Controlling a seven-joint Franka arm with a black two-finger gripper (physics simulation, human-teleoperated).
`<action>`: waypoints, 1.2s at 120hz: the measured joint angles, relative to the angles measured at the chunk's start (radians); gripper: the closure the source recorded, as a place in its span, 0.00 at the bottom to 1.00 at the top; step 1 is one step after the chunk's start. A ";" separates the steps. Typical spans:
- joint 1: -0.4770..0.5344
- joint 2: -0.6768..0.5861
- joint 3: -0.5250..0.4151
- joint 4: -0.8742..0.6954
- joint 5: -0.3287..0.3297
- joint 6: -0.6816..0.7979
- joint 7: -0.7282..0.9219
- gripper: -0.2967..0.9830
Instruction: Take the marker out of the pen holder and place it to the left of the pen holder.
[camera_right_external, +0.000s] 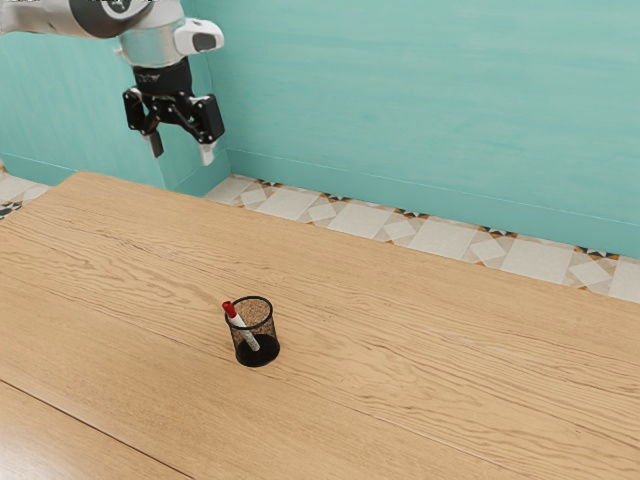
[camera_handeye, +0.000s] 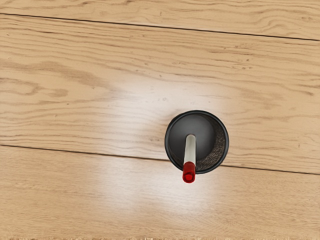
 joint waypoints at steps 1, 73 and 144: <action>0.000 0.001 0.000 0.000 0.000 -0.001 -0.001 0.23; 0.000 -0.175 0.006 -0.699 -0.002 0.480 -0.040 0.23; -0.003 -0.180 -0.053 -0.962 -0.059 1.083 -0.045 0.23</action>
